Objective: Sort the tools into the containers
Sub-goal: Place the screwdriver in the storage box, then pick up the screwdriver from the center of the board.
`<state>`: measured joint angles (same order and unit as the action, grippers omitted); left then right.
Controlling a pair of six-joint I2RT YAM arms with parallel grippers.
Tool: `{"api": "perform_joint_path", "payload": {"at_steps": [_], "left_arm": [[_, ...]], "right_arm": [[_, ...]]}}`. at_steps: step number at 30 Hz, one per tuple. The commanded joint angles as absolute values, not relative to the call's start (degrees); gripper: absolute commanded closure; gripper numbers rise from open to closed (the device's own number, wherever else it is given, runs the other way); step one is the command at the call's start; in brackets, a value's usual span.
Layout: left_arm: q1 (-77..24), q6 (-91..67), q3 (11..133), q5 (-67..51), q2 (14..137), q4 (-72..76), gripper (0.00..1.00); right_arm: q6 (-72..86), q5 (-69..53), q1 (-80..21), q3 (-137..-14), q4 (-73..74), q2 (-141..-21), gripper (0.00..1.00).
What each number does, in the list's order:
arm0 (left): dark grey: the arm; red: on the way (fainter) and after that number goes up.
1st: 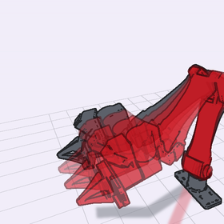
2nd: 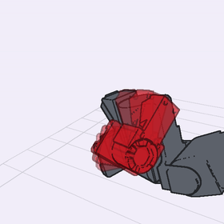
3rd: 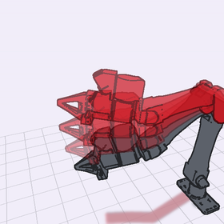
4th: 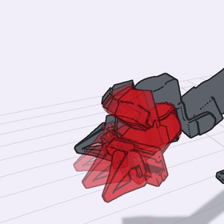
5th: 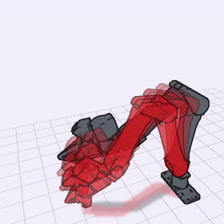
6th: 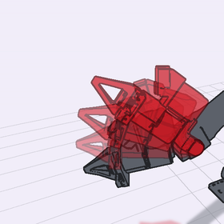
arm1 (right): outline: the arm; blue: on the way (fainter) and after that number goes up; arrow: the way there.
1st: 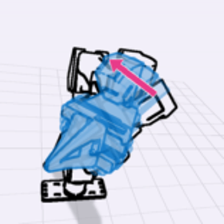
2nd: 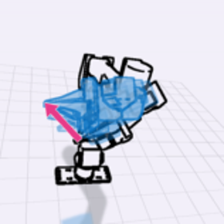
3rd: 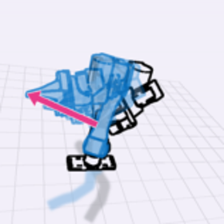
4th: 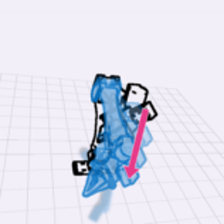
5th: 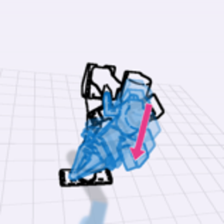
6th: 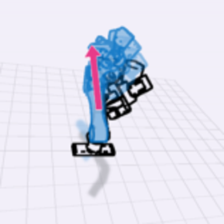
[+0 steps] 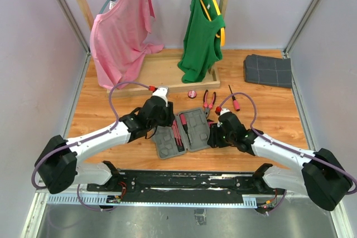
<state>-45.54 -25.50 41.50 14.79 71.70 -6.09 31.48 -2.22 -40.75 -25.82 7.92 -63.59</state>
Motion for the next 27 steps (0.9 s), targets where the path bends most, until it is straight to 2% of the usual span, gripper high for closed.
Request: {"api": "perform_joint_path", "payload": {"at_steps": [1, 5, 8, 21, 27], "left_arm": [[-45.0, -26.0, 41.3, 17.1, 69.0, -6.1, 0.51], [-45.0, -26.3, 41.9, 17.7, 69.2, -6.6, 0.50], [-45.0, -26.3, 42.3, 17.9, 69.3, -6.7, 0.50], [-44.9, -22.1, 47.9, 22.7, 62.8, -14.0, 0.49], [-44.9, -20.9, 53.4, 26.2, 58.2, -22.9, 0.47]], "right_arm": [[31.2, -10.5, -39.4, -23.9, 2.6, -64.1, 0.57], [29.5, -15.4, -39.4, -23.6, 0.5, -62.7, 0.57], [28.7, -14.7, -39.4, -23.9, 2.1, -60.7, 0.57], [25.8, 12.9, -38.4, -34.3, 20.9, -56.3, 0.51], [22.8, 15.8, -32.9, -39.1, 22.1, -59.2, 0.51]]}}
